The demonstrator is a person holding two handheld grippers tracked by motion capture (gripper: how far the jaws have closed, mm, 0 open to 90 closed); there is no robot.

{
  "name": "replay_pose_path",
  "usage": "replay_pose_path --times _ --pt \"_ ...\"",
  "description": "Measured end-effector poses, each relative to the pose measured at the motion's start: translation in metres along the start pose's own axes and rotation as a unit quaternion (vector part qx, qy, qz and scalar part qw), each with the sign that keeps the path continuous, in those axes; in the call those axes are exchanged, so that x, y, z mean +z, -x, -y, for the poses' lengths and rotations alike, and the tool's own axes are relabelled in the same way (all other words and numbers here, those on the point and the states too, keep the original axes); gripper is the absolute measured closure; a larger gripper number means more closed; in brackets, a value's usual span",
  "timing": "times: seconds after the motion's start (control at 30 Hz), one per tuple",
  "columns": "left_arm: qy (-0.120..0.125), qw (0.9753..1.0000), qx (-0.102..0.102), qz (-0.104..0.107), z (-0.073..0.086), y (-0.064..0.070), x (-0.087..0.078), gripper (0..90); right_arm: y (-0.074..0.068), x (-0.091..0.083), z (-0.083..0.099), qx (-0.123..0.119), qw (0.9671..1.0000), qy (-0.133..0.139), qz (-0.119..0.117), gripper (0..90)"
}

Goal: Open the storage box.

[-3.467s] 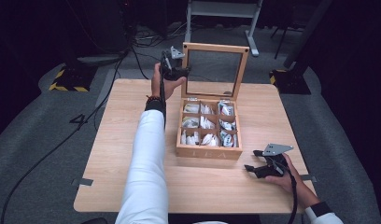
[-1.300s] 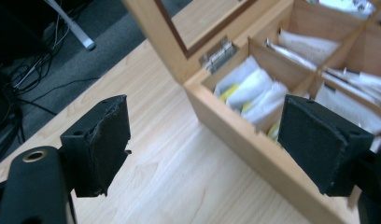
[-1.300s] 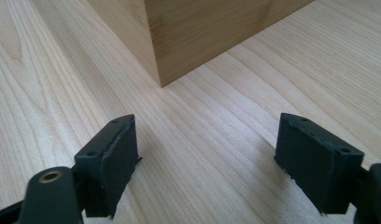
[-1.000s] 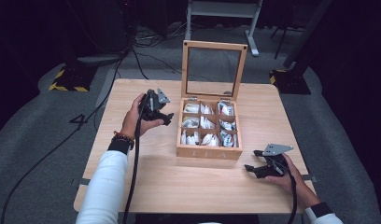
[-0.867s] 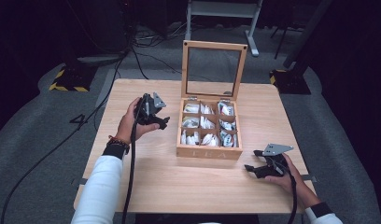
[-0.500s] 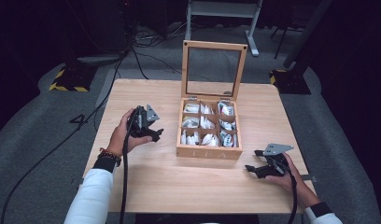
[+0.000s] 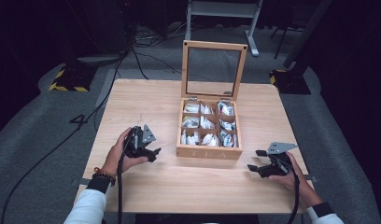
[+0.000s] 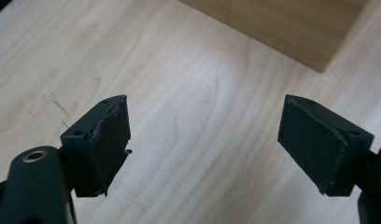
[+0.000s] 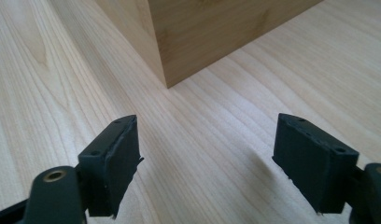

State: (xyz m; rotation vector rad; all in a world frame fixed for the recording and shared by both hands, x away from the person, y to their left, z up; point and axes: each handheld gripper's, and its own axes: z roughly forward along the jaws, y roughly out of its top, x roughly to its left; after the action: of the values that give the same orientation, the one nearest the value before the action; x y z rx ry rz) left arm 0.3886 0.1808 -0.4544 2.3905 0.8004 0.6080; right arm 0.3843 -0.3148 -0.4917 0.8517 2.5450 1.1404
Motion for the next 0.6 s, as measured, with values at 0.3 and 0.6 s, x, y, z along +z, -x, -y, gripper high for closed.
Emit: replay_pose_path --times 0.3,0.6 --pt "-0.012 0.9994 -0.024 0.023 0.03 0.008 -0.005 17.1 0.0 -0.019 -0.017 -0.012 0.9996 0.025 0.008 31.0" --pt "-0.016 0.9989 -0.031 0.032 0.048 0.02 -0.005 16.8 0.002 -0.046 -0.047 -0.012 0.9968 0.078 0.008 35.1"
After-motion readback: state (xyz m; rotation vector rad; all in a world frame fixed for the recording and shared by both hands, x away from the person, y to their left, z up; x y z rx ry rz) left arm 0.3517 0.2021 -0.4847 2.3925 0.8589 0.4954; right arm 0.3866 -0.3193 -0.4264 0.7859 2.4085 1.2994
